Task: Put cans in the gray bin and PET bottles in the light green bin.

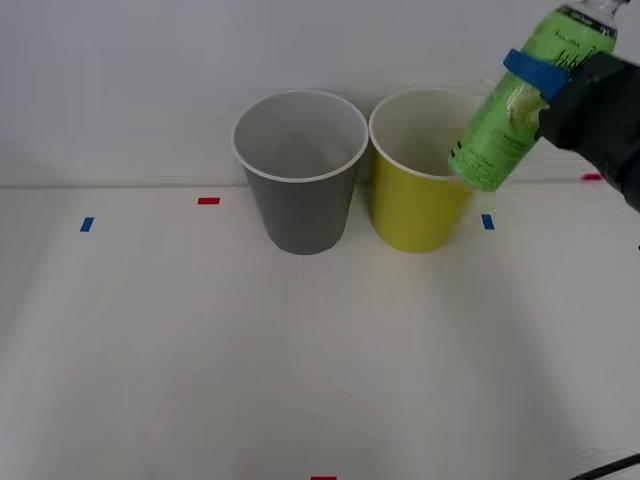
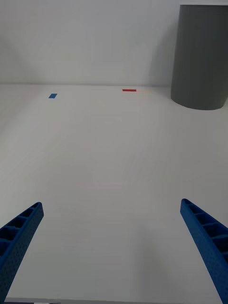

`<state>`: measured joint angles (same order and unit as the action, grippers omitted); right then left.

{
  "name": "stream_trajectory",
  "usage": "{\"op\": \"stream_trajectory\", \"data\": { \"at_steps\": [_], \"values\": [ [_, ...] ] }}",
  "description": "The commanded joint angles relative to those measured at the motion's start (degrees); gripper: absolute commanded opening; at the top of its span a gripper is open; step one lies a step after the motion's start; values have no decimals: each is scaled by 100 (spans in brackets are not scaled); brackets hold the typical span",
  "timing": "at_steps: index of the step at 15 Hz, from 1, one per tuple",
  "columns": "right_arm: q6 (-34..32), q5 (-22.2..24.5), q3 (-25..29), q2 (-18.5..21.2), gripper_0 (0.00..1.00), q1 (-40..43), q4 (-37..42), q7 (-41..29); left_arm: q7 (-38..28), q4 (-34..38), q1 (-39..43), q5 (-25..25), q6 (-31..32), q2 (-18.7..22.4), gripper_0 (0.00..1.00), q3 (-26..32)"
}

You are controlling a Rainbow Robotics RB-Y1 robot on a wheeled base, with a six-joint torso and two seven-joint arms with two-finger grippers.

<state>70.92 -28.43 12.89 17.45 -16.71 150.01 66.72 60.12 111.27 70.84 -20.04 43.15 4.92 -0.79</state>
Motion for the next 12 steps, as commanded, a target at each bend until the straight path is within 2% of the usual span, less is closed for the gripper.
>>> {"op": "stream_trajectory", "data": {
  "at_steps": [1, 4, 6, 8, 11, 12],
  "values": [
    [1, 4, 65, 321, 0, -544, -376, 192, 0, 0, 0, 0, 0, 0, 100, 0],
    [-8, 65, 109, 479, 0, -984, -1123, 878, 0, 0, 0, 0, 0, 0, 100, 0],
    [-175, 92, 153, 479, 0, -1203, -1607, 1071, 0, 0, 0, 0, 0, 0, 100, 0],
    [-711, 127, 117, 488, 0, -1247, -2072, 1142, 0, 0, 0, 0, 0, 0, 100, 0],
    [-1555, 689, -348, 523, 0, -1256, -2679, 1177, 0, 0, 0, 0, 0, 0, 100, 0],
    [-1792, 689, -419, 540, 0, -1265, -2872, 1186, 0, 0, 0, 0, 0, 0, 100, 0]
  ]
}}
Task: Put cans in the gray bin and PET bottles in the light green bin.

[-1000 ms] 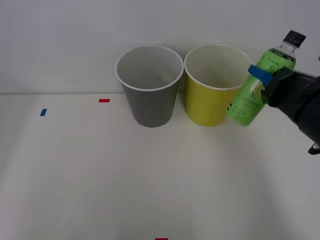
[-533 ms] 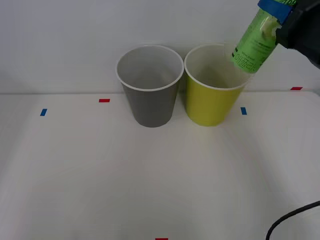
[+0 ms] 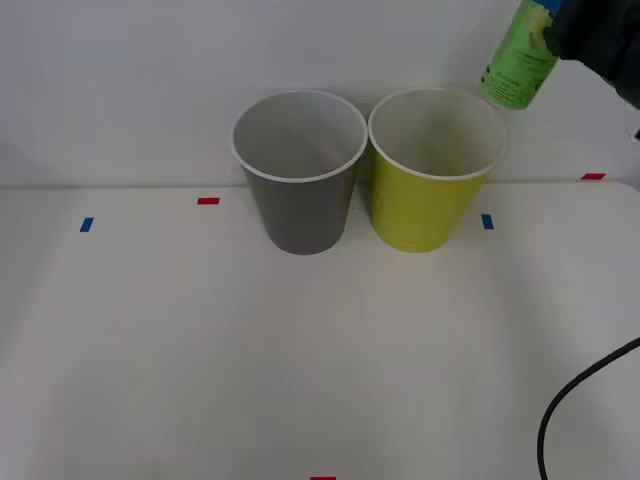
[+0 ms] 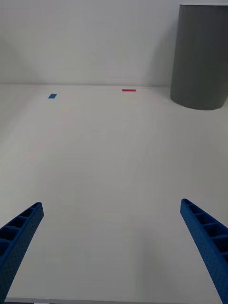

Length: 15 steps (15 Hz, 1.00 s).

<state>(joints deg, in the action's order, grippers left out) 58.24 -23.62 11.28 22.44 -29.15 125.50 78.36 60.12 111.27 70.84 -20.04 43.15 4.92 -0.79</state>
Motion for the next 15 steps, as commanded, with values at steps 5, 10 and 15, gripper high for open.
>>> {"op": "stream_trajectory", "data": {
  "at_steps": [5, 10, 15],
  "values": [
    [-1139, 464, -812, 86, 0, -178, -1027, 66, 0, 0, 0, 0, 0, 0, 100, 0],
    [-1315, 411, -900, 103, 0, -187, -1159, 127, 0, 0, 0, 0, 0, 0, 100, 0],
    [-1368, 411, -1084, 103, 0, -205, -1168, 154, 0, 0, 0, 0, 0, 0, 100, 0]
  ]
}}
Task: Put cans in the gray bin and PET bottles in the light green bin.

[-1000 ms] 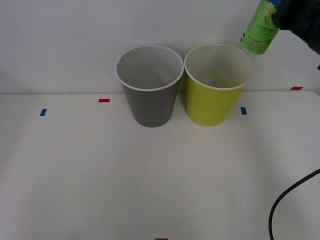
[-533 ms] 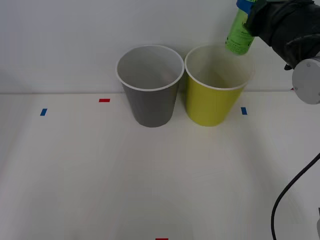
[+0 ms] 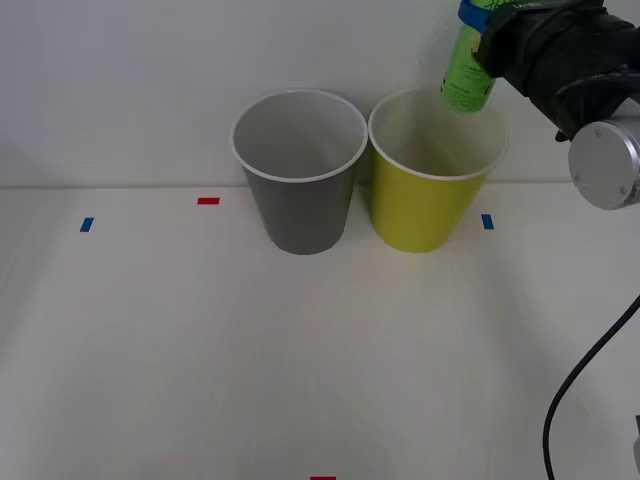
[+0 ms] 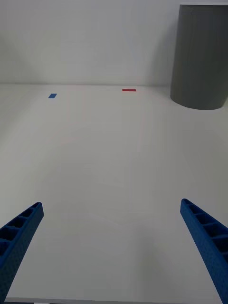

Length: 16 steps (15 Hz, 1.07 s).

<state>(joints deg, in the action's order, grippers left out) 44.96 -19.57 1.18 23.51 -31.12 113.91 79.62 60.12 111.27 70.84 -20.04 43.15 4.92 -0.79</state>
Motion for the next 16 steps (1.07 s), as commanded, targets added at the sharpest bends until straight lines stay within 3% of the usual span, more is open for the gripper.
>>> {"op": "stream_trajectory", "data": {
  "at_steps": [1, 3, 4, 5, 6, 8, 12, 16],
  "values": [
    [-66, 6, -83, 5, 0, -8, 0, 62, 0, 0, 0, 0, 0, 0, 100, 0],
    [-75, 50, -92, 5, 0, -8, 0, 98, 0, 0, 0, 0, 0, 0, 100, 0],
    [-75, 155, -92, 14, 24, 1, 0, 106, 0, 0, 0, 0, 0, 0, 100, 0],
    [-75, 173, -92, 14, 72, -8, 0, 106, 0, 0, 0, 0, 0, 0, 100, 0],
    [-75, 173, -100, 5, 100, 1, 0, 106, 0, 0, 0, 0, 0, 0, 100, 0],
    [-66, 120, -100, -4, 100, 1, 18, 133, 0, 0, 0, 0, 0, 0, 100, 0],
    [1261, 357, -83, -189, 100, 186, 1072, 19, 0, 0, 0, 0, 0, 0, 100, 0],
    [1190, 147, 137, -136, 100, 1293, 2171, -105, 0, 0, 0, 0, 0, 0, 100, 0]
  ]
}}
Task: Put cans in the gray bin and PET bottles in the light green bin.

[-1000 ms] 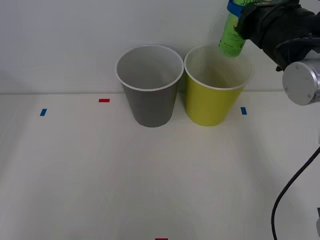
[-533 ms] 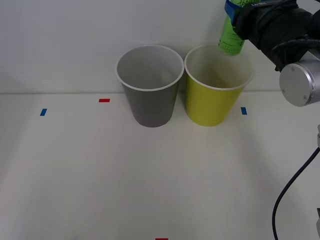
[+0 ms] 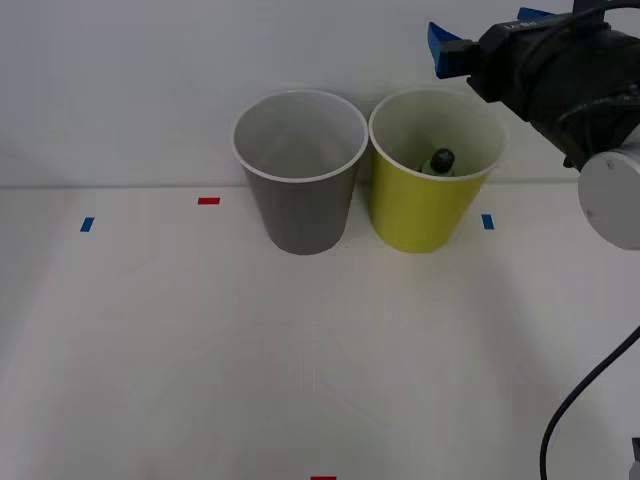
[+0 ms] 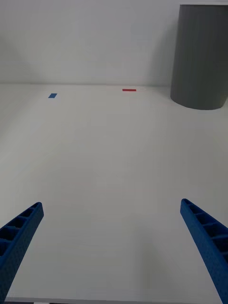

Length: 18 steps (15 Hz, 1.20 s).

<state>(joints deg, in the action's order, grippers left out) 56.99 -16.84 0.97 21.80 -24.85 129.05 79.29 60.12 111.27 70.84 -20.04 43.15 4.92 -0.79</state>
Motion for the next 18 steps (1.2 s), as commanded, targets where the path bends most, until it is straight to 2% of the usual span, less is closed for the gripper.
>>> {"op": "stream_trajectory", "data": {
  "at_steps": [1, 3, 5, 8, 12, 16, 18],
  "values": [
    [-21, -294, 316, 43, 100, 1017, 973, -89, 0, 0, 0, 0, 0, 0, 100, 0],
    [-21, -707, 650, 43, 100, 1914, 1650, -107, 0, 0, 0, 0, 0, 0, 100, 0],
    [-188, -909, 843, 35, 100, 2749, 2045, -115, 0, 0, 0, 0, 0, 0, 100, 0],
    [-531, -935, 879, -176, 100, 3619, 2095, -63, 0, 0, 0, 0, 0, 0, 100, 0],
    [-540, -882, 835, -273, 100, 4076, 2095, -10, 0, 0, 0, 0, 0, 0, 100, 0],
    [-584, -812, 738, -800, 100, 4349, 2095, 166, 0, 0, 0, 0, 0, 0, 100, 0],
    [-1304, -751, 545, -923, 100, 4788, 2095, 306, 0, 0, 0, 0, 0, 0, 100, 0]
  ]
}}
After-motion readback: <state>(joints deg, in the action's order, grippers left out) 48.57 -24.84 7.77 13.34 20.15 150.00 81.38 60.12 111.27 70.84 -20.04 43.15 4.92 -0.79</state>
